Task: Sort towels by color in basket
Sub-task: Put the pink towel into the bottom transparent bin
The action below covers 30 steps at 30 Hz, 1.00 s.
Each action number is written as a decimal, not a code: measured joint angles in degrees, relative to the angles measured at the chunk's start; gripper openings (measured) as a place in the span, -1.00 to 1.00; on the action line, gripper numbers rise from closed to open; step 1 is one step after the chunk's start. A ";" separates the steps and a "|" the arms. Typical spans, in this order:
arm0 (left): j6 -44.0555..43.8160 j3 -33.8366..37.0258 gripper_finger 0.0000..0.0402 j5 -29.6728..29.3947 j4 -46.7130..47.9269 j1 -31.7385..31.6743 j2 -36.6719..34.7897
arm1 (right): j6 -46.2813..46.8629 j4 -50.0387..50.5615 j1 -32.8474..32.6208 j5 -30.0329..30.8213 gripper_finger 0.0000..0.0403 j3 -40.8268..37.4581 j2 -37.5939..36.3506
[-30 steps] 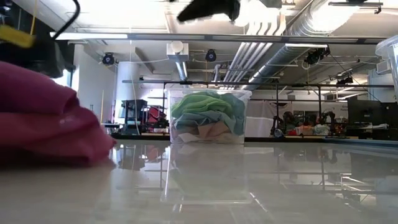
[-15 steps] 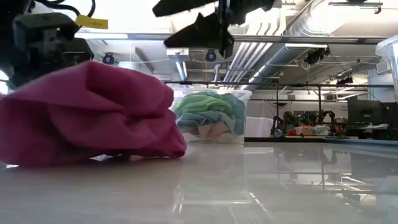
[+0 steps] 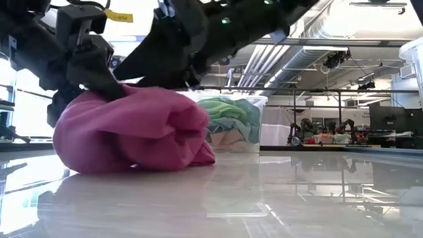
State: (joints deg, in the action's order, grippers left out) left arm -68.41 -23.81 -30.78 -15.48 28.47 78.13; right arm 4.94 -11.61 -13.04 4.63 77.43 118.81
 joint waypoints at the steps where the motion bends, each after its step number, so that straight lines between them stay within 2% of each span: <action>1: 0.04 0.00 -0.26 0.46 -0.30 -0.25 0.00 | -0.83 1.22 0.27 0.68 0.47 1.26 0.84; 3: 0.07 0.00 -0.18 2.58 -0.34 -0.82 -0.33 | -0.57 5.79 0.67 3.01 0.47 3.13 2.45; 5: 1.28 0.00 -0.15 8.21 -0.49 -1.73 -1.22 | 2.22 10.64 1.15 4.11 0.46 4.40 3.70; 8: 1.64 -0.02 -0.14 15.07 0.46 -2.23 -2.32 | 3.12 12.54 1.59 1.80 0.39 4.45 4.47; 11: 0.98 -0.46 -0.16 16.62 4.18 -2.11 -4.40 | 2.74 15.50 1.40 -0.80 0.28 4.32 5.65; 17: 1.07 -4.82 -0.19 12.11 19.57 -1.61 -9.25 | 5.06 23.03 0.56 0.24 -0.07 4.59 6.89; 21: 3.58 -8.39 -0.19 10.08 27.57 -1.41 -11.78 | 7.31 26.61 -0.16 1.06 -0.48 4.46 6.82; 24: 6.01 -10.79 -0.19 9.47 29.72 -1.27 -13.45 | 11.69 29.11 -0.68 0.63 -0.80 5.25 5.61; 27: 9.05 -13.09 -0.19 8.05 30.84 -1.08 -15.38 | 14.75 36.23 -2.24 1.76 -0.84 6.49 3.29; 30: 13.51 -14.98 -0.19 4.97 30.34 -0.92 -17.23 | 19.33 46.30 -4.94 7.17 -0.84 7.65 -0.23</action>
State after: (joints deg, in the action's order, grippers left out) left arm -54.90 -38.80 -25.81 14.86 27.55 60.90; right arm 24.27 34.68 -17.97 11.80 85.07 118.58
